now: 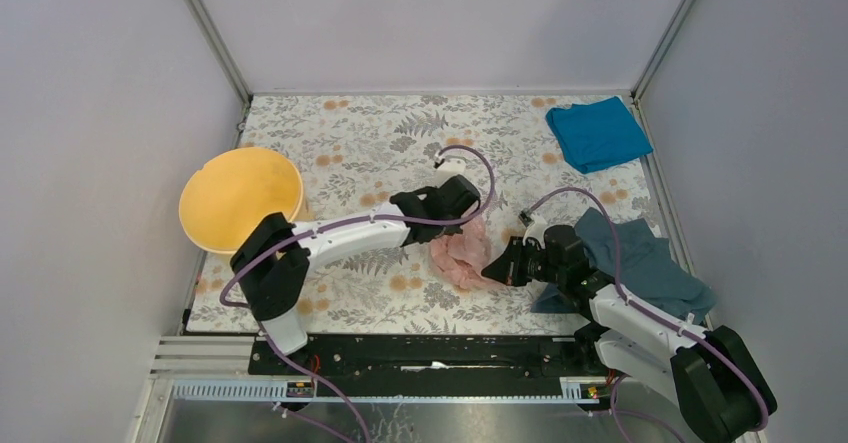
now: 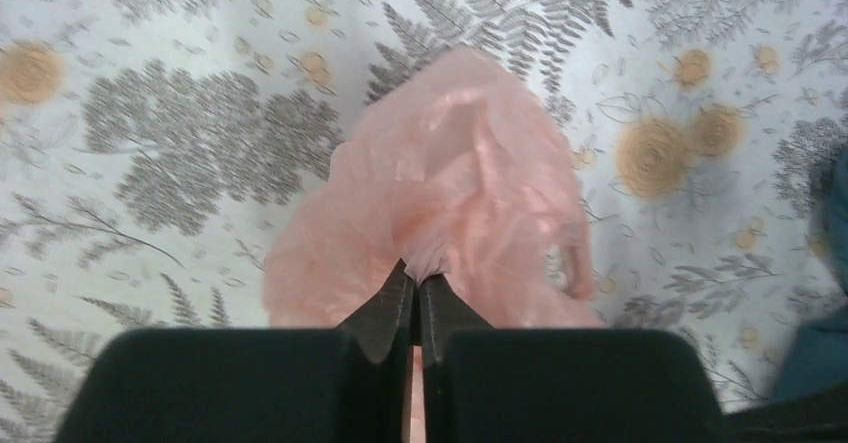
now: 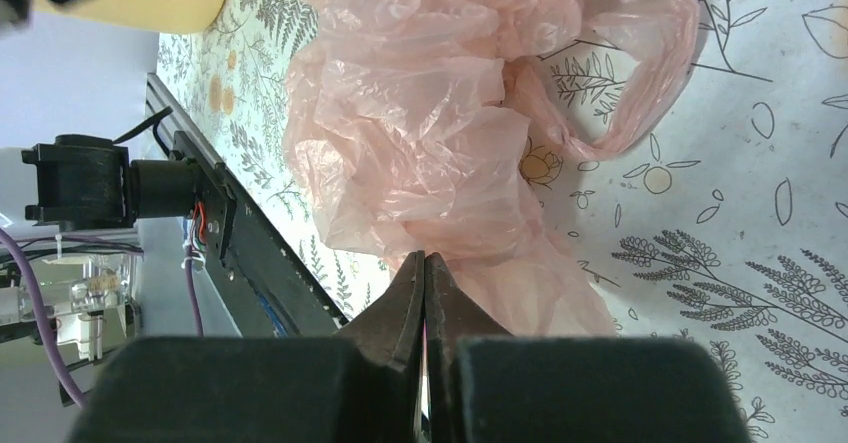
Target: Put the trash bags into the trash bin
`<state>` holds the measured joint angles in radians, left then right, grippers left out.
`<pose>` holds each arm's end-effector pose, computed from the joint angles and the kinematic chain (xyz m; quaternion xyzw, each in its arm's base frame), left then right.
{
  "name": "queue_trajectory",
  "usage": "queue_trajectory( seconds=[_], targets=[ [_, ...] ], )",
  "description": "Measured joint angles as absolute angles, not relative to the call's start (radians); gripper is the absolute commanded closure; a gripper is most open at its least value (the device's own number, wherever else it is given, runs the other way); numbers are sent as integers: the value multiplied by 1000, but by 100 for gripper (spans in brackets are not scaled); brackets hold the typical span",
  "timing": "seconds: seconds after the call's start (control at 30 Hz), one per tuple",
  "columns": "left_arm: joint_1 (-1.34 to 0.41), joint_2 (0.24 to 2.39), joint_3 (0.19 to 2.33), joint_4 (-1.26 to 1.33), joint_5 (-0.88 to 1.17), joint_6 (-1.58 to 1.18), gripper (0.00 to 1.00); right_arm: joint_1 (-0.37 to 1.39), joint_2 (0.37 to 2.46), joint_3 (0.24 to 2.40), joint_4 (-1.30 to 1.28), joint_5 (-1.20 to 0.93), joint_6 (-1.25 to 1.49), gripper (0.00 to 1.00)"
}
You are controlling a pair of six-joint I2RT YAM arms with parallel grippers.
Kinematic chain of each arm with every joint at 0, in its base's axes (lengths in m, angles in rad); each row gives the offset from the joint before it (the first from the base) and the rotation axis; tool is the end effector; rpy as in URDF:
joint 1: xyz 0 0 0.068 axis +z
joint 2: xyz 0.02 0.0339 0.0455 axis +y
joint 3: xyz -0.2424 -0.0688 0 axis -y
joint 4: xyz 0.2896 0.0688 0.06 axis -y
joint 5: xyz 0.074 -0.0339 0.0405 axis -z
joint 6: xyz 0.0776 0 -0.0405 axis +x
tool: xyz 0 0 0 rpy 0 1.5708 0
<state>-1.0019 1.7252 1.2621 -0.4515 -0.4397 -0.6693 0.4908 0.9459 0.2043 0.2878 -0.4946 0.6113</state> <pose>0.2601 -0.3455 0.1631 0.0836 0.9228 -0.0948 0.3641 0.2121 0.1551 0.0963 -0.0800 0.8286 0.4459 0.3290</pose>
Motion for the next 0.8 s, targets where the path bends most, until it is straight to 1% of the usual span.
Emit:
queue_trajectory(
  seconds=[0.1, 0.2, 0.27, 0.3, 0.33, 0.4, 0.53, 0.6, 0.63, 0.7, 0.8],
  targets=[
    [-952, 1687, 1235, -418, -410, -643, 100, 491, 946, 203, 282, -501, 611, 91],
    [-892, 1551, 1164, -366, -319, -594, 100, 491, 946, 203, 282, -529, 609, 81],
    [-843, 1431, 1121, -318, -216, -564, 100, 492, 946, 204, 281, -555, 604, 72],
    [-827, 1348, 1095, -277, -123, -544, 100, 493, 946, 208, 278, -572, 600, 68],
    [-794, 1315, 1088, -263, -89, -538, 100, 495, 946, 212, 276, -583, 599, 65],
    [-746, 1228, 1071, -212, 46, -511, 100, 497, 949, 234, 266, -607, 591, 57],
    [-717, 1162, 1086, -226, 204, -450, 100, 498, 953, 348, 201, -593, 557, 46],
    [-711, 1168, 1103, -260, 243, -429, 100, 498, 953, 415, 167, -553, 537, 37],
    [-707, 1174, 1108, -280, 260, -424, 100, 498, 953, 450, 150, -525, 526, 31],
    [-698, 1186, 1113, -301, 290, -424, 100, 498, 953, 504, 128, -480, 506, 28],
    [-685, 1217, 1116, -292, 382, -460, 100, 498, 978, 567, 101, -438, 472, 29]
  ],
)
